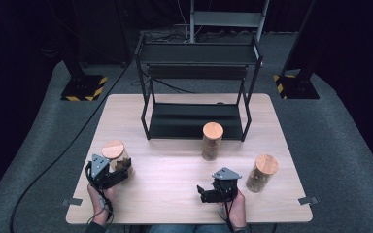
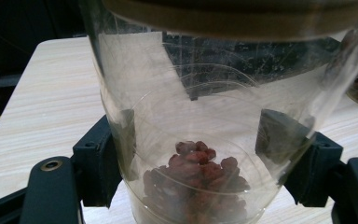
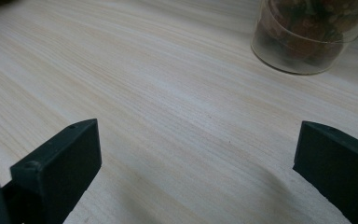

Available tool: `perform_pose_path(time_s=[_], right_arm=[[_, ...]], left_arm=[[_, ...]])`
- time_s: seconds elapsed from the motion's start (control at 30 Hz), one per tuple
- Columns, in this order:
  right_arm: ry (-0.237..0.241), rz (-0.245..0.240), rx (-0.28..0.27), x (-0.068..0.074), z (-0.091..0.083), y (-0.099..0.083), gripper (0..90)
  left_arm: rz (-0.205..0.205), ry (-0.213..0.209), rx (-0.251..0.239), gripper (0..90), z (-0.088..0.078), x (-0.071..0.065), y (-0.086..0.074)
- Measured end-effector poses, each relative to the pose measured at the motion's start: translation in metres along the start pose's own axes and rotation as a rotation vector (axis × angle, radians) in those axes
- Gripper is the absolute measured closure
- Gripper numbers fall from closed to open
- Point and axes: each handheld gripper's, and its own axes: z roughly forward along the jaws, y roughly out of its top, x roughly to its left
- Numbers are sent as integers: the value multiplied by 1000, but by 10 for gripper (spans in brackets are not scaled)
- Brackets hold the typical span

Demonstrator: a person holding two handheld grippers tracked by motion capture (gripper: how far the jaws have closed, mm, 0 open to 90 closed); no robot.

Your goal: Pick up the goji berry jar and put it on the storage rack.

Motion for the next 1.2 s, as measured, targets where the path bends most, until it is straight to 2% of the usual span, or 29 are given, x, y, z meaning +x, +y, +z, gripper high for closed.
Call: perform_pose_path(time_s=[0.53,1.2], right_arm=[[-1,-10,6,1,1,0,0],[4,-10,8,1,1,0,1]], left_arm=[[7,-35,4,245,12,-12,4],[19,-52,-9,245,16,-20,14]])
